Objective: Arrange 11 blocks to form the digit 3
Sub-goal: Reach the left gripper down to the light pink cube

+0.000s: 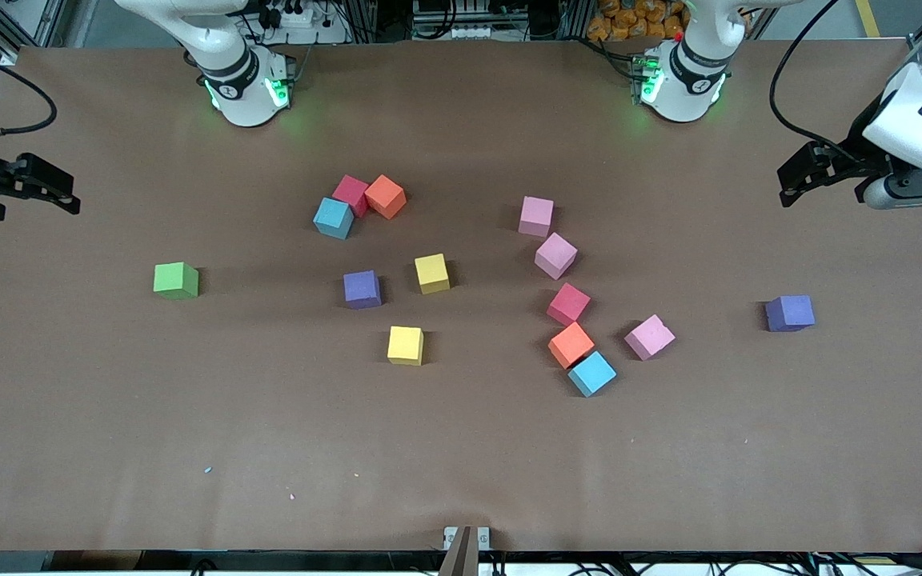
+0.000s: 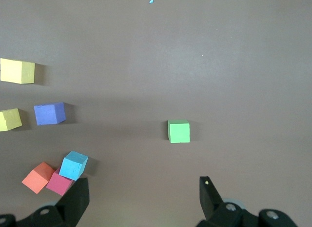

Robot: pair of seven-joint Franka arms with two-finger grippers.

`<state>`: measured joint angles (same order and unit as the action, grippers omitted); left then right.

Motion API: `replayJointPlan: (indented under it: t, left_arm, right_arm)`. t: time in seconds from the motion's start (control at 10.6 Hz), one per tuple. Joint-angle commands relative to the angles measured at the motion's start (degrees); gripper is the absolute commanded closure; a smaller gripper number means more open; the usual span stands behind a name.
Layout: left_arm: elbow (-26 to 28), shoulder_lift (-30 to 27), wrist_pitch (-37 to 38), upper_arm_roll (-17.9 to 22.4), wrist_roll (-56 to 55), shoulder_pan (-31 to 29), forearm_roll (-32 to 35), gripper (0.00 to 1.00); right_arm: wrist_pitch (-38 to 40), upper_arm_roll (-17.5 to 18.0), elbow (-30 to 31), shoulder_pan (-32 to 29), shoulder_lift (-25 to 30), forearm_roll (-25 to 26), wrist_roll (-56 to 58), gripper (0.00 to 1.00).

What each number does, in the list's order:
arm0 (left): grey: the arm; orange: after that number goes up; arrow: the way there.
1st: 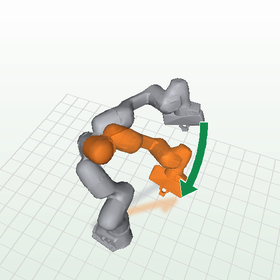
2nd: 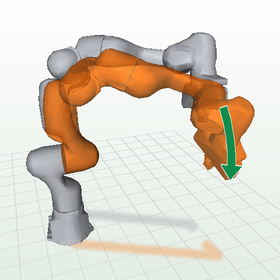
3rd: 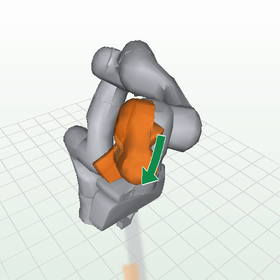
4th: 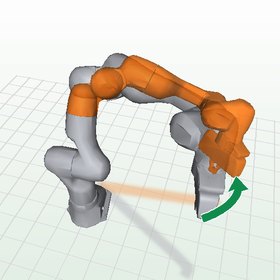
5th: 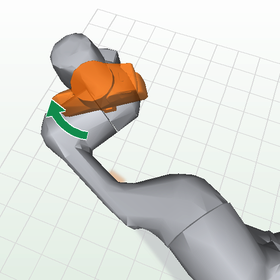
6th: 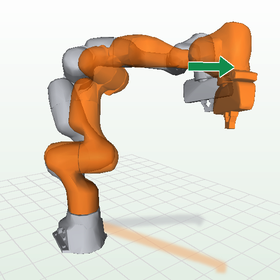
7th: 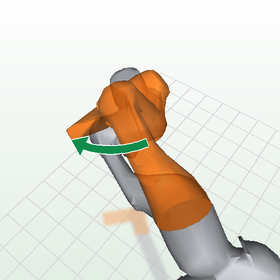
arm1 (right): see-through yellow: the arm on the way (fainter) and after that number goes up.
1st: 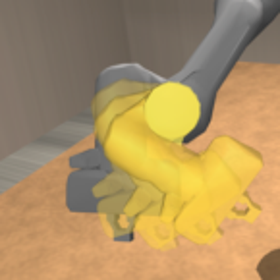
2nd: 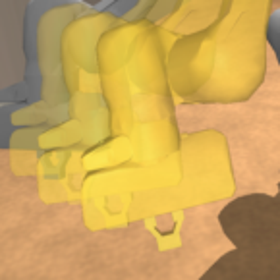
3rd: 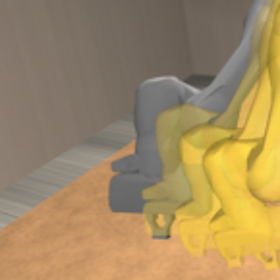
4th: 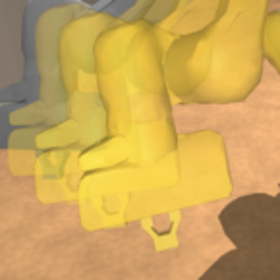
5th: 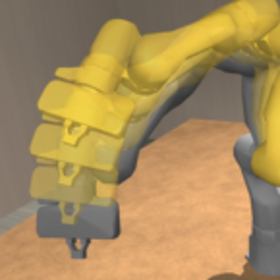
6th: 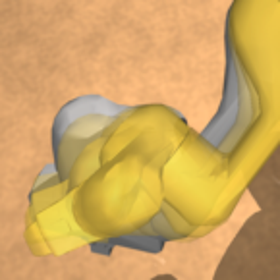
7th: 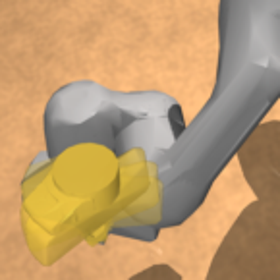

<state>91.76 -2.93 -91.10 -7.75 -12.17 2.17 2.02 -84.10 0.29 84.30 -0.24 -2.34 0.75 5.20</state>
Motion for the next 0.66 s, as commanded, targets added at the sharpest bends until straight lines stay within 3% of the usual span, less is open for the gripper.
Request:
replayJointPlan:
  t: [0.0, 0.57]
  left_arm:
    - [-0.6, 0.1, 0.1, -0.2, 1.5, -0.4, -0.8, 0.0]
    - [-0.1, 0.9, 0.1, -0.9, 0.7, 0.6, -1.0, 0.0]
  right_arm:
    - [0.7, 0.0, 0.8, 0.4, 1.3, 0.8, 0.0, 0.0]
    - [1.0, -0.2, 0.9, 0.4, 1.3, 0.8, -0.4, 0.0]
